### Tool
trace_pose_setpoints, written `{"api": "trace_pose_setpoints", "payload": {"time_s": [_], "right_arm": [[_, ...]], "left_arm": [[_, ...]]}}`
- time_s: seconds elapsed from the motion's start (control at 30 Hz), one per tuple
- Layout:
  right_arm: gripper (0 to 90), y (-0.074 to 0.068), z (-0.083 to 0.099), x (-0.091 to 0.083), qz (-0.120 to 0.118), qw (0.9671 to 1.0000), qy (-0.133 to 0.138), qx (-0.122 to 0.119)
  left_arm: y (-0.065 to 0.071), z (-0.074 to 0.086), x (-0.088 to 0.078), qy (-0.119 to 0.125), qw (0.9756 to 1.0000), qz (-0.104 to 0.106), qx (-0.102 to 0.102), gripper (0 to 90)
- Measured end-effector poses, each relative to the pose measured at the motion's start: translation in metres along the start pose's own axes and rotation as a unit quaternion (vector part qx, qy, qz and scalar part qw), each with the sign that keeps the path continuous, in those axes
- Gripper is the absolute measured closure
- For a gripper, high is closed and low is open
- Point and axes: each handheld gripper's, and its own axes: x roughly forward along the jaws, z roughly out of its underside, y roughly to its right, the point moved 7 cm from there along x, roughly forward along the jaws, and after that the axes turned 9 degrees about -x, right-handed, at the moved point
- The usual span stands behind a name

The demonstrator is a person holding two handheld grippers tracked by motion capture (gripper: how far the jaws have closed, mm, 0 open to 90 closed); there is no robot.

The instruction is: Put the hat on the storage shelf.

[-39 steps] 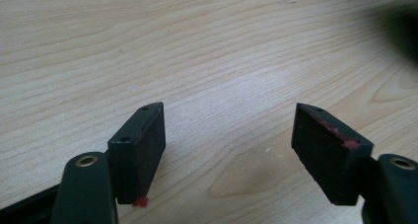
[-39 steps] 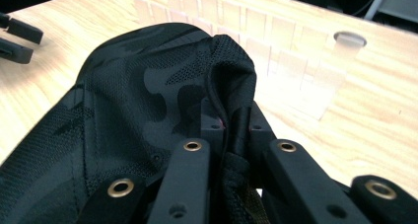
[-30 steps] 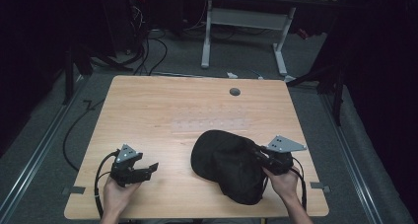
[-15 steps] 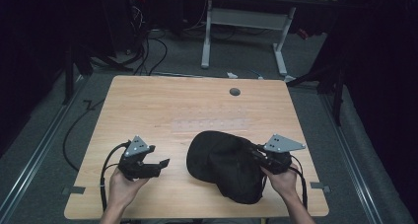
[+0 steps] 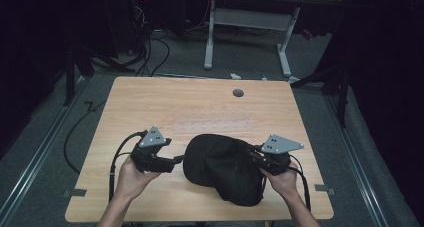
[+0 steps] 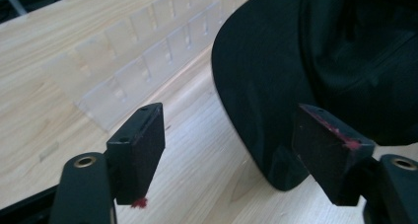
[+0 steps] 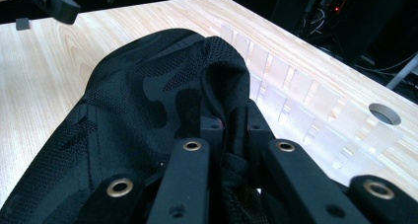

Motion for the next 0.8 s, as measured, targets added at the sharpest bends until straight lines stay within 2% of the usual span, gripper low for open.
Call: {"api": "trace_pose_setpoints", "payload": {"time_s": [0.2, 0.3, 0.5, 0.8], "right_arm": [[84.2, -0.003, -0.007, 0.002, -0.008, 0.9999, 0.003, -0.011], [84.2, -0.005, -0.012, 0.003, -0.015, 0.9997, 0.005, -0.018], [84.2, -0.009, -0.016, 0.006, -0.027, 0.9993, 0.01, -0.024], [84.2, -0.014, -0.022, 0.01, -0.044, 0.9983, 0.015, -0.035]], "left_arm": [[0.017, -0.008, 0.008, -0.019, 0.9996, 0.016, 0.011, 24.7], [0.023, -0.009, 0.013, -0.032, 0.999, 0.019, 0.023, 23.6], [0.033, -0.012, 0.021, -0.049, 0.9981, 0.035, 0.013, 23.1], [0.041, -0.008, 0.031, -0.075, 0.9959, 0.044, 0.024, 22.2]]}}
